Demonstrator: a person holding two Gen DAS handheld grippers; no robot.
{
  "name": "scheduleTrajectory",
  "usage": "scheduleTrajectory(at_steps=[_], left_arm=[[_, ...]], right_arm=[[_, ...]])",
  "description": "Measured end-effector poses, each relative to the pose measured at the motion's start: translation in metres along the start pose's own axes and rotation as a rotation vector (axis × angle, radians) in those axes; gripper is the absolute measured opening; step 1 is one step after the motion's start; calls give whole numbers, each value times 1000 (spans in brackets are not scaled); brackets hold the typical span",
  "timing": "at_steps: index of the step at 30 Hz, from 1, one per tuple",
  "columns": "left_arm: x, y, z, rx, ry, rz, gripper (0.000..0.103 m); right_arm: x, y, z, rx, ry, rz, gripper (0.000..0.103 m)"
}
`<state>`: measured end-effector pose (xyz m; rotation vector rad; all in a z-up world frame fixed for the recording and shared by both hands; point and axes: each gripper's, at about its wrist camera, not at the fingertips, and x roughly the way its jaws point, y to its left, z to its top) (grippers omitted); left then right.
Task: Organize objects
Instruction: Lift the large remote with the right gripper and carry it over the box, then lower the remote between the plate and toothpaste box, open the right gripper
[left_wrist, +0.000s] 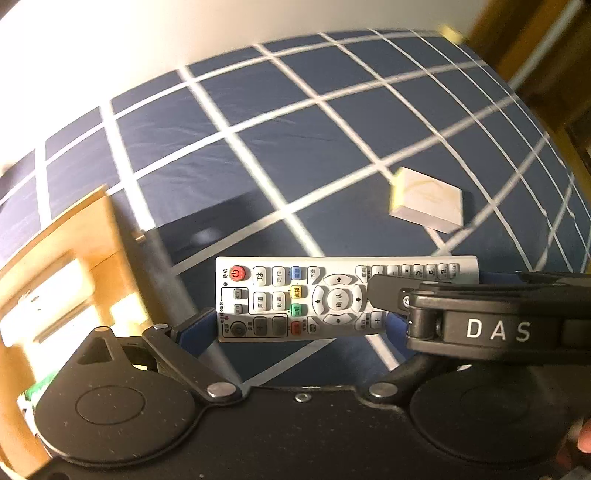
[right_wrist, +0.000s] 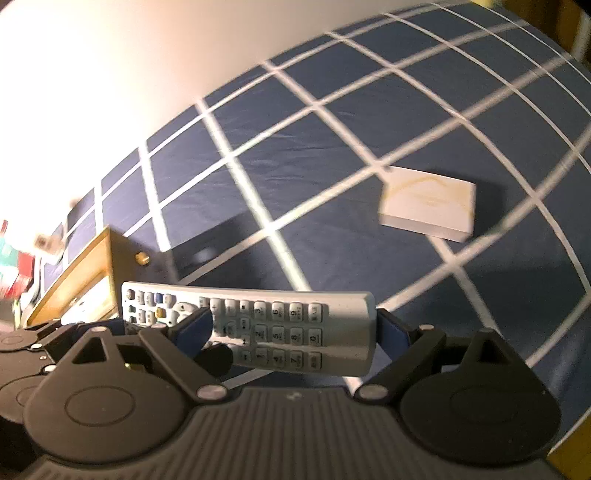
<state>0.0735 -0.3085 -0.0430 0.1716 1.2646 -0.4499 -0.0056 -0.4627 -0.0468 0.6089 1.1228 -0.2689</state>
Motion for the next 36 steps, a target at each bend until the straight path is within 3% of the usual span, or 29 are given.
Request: scheduleTrajectory(at_steps=[16, 28, 36], left_arm=[[-56, 100, -69, -273, -72, 100, 96], [-66, 169, -107, -447, -91, 115, 96], [-62, 209, -115, -517, -84, 122, 96]], right_arm=[[9, 123, -32, -288, 61, 97, 93], [34, 200, -53, -460, 121, 114, 93], [60, 239, -57, -526, 157, 122, 93]])
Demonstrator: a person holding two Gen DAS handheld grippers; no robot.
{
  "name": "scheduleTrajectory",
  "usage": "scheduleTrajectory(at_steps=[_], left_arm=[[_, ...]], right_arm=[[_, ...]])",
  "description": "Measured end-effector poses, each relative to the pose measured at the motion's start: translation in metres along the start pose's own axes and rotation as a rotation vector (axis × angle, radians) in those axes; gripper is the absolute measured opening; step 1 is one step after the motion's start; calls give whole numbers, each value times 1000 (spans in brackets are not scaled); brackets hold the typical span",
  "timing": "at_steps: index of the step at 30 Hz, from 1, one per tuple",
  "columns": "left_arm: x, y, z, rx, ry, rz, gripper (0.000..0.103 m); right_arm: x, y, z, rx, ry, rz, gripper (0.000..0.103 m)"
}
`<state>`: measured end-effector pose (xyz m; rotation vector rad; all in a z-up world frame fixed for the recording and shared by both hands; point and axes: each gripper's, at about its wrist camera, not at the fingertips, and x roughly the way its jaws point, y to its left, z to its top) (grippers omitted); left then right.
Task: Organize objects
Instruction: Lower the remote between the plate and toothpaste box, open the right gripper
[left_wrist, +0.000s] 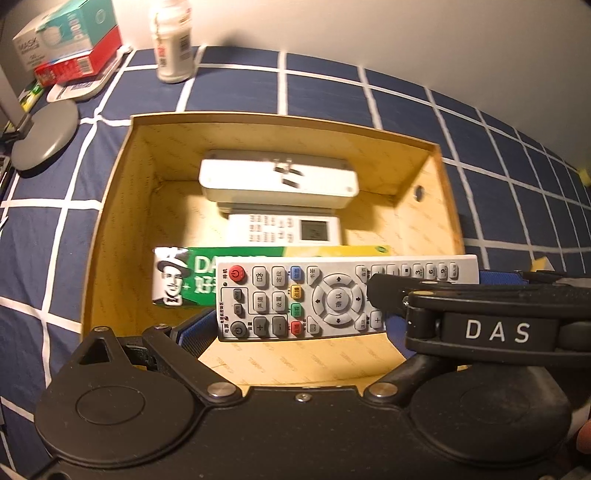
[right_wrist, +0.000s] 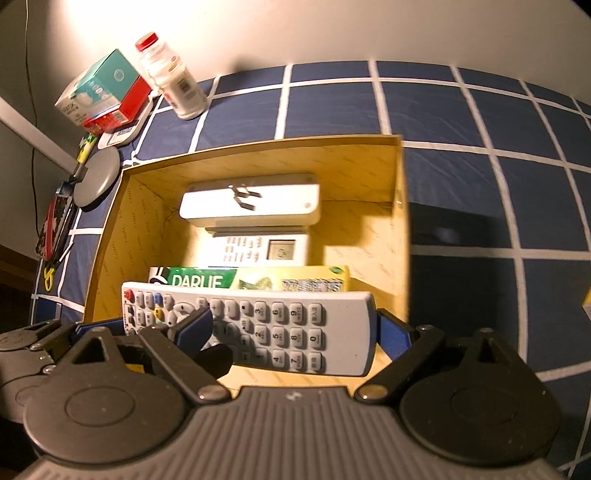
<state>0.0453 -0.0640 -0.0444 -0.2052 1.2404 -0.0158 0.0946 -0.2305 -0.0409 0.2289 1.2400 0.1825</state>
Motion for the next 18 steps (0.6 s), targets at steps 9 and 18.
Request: scheduleTrajectory(at_steps=[9, 18], left_arm=[[26, 28, 25, -19, 34, 8, 96], [65, 40, 55, 4, 92, -5, 96]], right_arm=[[39, 15, 27, -15, 38, 9, 93], [80, 9, 52, 30, 81, -4, 93]])
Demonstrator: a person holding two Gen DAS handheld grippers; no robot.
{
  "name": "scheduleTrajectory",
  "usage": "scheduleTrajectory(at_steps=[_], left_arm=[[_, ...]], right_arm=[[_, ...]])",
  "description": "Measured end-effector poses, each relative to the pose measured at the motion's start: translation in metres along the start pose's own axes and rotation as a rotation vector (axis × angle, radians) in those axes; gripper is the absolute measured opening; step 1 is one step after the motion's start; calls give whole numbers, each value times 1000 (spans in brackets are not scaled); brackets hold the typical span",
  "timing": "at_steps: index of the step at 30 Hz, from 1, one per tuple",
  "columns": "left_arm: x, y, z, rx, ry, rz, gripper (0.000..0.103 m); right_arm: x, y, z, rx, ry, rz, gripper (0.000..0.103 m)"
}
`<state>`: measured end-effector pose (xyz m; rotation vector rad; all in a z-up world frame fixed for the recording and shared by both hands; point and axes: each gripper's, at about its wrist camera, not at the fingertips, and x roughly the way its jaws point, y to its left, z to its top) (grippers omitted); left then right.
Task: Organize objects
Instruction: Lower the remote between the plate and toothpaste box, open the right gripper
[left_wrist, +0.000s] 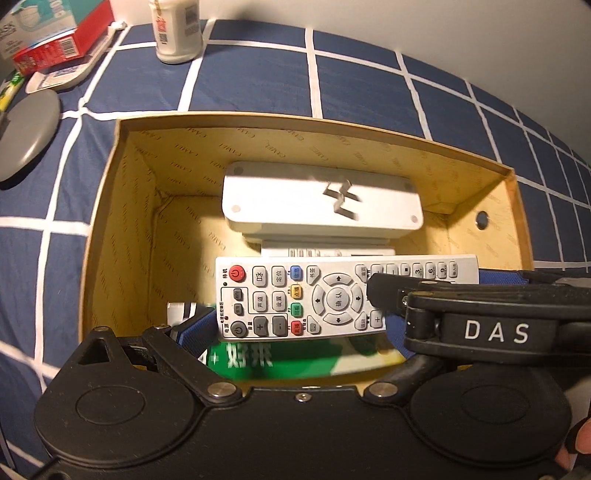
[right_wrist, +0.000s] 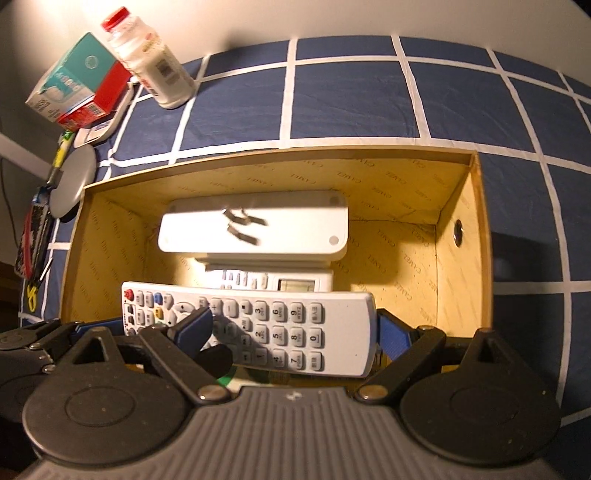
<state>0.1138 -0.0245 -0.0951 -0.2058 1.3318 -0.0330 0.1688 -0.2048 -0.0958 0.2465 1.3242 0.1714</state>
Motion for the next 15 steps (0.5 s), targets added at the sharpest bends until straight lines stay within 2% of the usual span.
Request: scheduleTrajectory(at_steps=[15], left_arm=[[40, 7, 25, 0, 65, -11, 96]], right_arm=[[39, -12, 21, 45, 52, -16, 93]])
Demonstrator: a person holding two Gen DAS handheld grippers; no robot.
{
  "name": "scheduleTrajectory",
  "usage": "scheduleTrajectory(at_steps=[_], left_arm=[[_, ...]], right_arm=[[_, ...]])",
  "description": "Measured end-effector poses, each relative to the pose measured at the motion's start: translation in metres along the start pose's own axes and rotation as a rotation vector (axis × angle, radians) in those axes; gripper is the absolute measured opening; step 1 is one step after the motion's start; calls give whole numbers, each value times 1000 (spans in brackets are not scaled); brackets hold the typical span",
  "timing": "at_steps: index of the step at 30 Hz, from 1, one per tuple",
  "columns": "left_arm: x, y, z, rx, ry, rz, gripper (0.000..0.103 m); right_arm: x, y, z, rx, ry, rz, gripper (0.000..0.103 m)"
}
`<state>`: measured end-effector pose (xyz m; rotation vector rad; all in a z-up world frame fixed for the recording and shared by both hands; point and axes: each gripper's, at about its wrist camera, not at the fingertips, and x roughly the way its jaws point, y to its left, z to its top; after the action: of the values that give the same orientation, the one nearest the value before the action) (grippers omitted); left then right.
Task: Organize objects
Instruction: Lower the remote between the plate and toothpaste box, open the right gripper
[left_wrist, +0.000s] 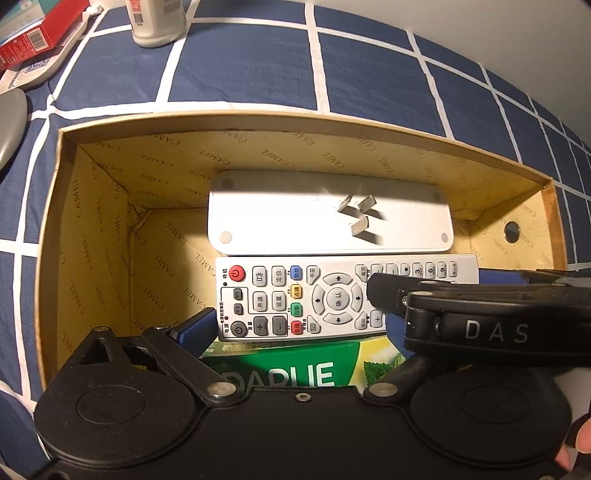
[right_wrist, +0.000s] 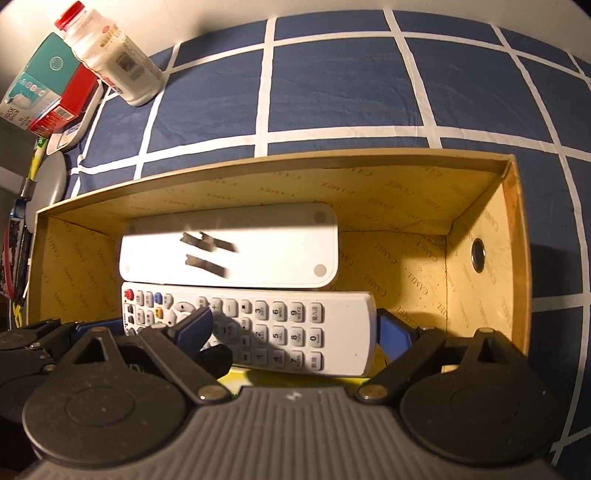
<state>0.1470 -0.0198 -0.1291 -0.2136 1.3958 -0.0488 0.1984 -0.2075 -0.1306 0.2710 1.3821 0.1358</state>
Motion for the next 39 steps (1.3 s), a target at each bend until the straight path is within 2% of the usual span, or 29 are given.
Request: scheduleTrajectory(at_steps=[5, 22, 30, 39], left_arm=[[6, 3, 0, -6, 14, -6, 96], [-1, 8, -5, -24, -10, -3, 98], [-27, 8, -16, -40, -53, 5, 98], [-59, -8, -33, -23, -101, 16, 98]], right_arm=[[7, -1, 1, 5, 15, -5, 93], [2, 0, 0, 1, 1, -21, 93], [-24, 4, -6, -10, -48, -8, 93], [-64, 5, -22, -14, -115, 11, 93]])
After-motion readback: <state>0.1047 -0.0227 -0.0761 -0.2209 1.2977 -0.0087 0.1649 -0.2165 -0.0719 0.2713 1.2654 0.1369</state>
